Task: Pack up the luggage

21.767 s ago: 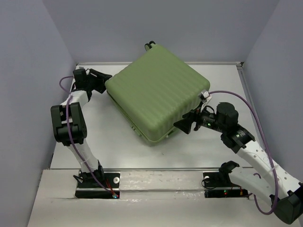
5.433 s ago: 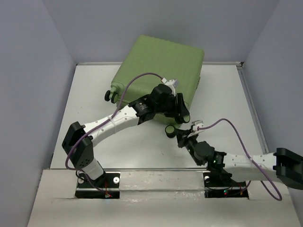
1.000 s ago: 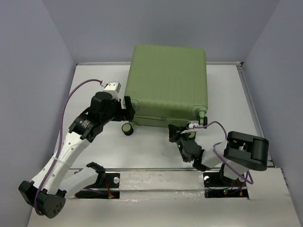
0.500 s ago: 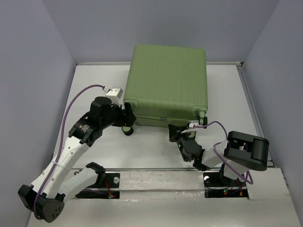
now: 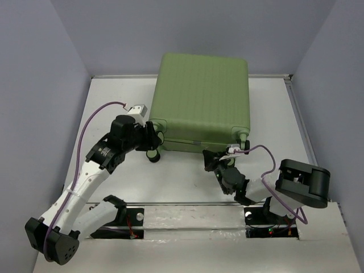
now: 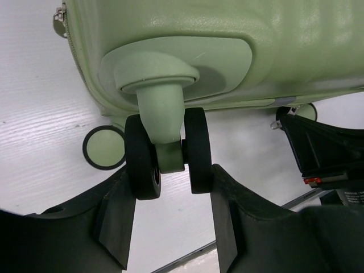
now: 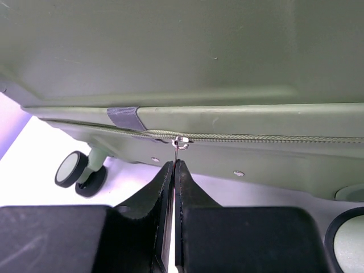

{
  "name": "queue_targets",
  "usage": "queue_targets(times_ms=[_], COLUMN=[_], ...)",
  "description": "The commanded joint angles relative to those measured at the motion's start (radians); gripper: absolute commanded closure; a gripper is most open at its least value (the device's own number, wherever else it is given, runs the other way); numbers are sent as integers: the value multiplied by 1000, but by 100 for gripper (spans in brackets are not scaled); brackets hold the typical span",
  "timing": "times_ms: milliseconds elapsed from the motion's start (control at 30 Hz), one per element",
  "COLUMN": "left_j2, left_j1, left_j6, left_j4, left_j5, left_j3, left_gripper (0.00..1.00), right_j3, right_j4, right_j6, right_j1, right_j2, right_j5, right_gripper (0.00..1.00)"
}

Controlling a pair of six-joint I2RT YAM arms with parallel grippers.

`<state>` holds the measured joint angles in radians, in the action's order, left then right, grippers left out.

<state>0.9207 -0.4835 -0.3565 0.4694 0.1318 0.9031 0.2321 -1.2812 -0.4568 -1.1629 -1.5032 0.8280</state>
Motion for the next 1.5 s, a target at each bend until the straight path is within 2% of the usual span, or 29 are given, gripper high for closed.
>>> queue_targets(times_ms=[0, 100, 167, 233, 367, 400, 433, 533, 600, 767, 933, 1033, 1200, 1333, 1433, 1467], left_j2=[-11, -57, -81, -89, -72, -50, -37, 33, 53, 89, 136, 144, 38, -8, 4, 41], left_j1=[-15, -42, -84, -188, -376, -406, -434, -512, -543, -575, -607, -601, -549, -529, -533, -538], left_j6=[-106, -253, -329, -419, -508, -528, -567, -605, -621, -647, -688, -668, -598, -564, -604, -645], left_j4=[-303, -512, -668, -756, -931, -1021, -1111, -1242, -1301, -1437, -1616, -1652, -1494, -1387, -1411, -1466], left_j5=[261, 343, 353, 321, 207, 174, 157, 98, 54, -43, -121, -152, -176, -175, -158, -150], left_j3=[-87, -166, -200, -233, -257, -265, -282, -279, -271, -233, -253, -236, -188, -153, -162, -171], left_gripper=[94, 94, 94, 94, 94, 94, 94, 94, 94, 94, 94, 94, 94, 94, 94, 94], right_j3=[12, 33, 32, 29, 48, 76, 90, 153, 179, 222, 343, 397, 271, 207, 214, 278], right_j4=[12, 104, 112, 112, 115, 111, 73, -15, -68, -366, -437, -434, -428, -299, -300, -299], right_j6=[4, -5, -22, -40, -37, -36, -33, -58, -65, -152, -200, -146, -103, -109, -102, -97], right_j1=[17, 49, 58, 83, 92, 92, 92, 92, 65, 51, 20, -41, -93, -93, -93, -93], right_j2=[84, 133, 143, 147, 120, 106, 68, -24, -63, -179, -247, -235, -120, -46, -84, -136], right_j5=[-227, -399, -458, -490, -518, -530, -567, -647, -644, -618, -583, -592, -520, -446, -441, -452], right_gripper=[93, 93, 93, 93, 93, 93, 93, 93, 93, 93, 93, 93, 93, 93, 93, 93])
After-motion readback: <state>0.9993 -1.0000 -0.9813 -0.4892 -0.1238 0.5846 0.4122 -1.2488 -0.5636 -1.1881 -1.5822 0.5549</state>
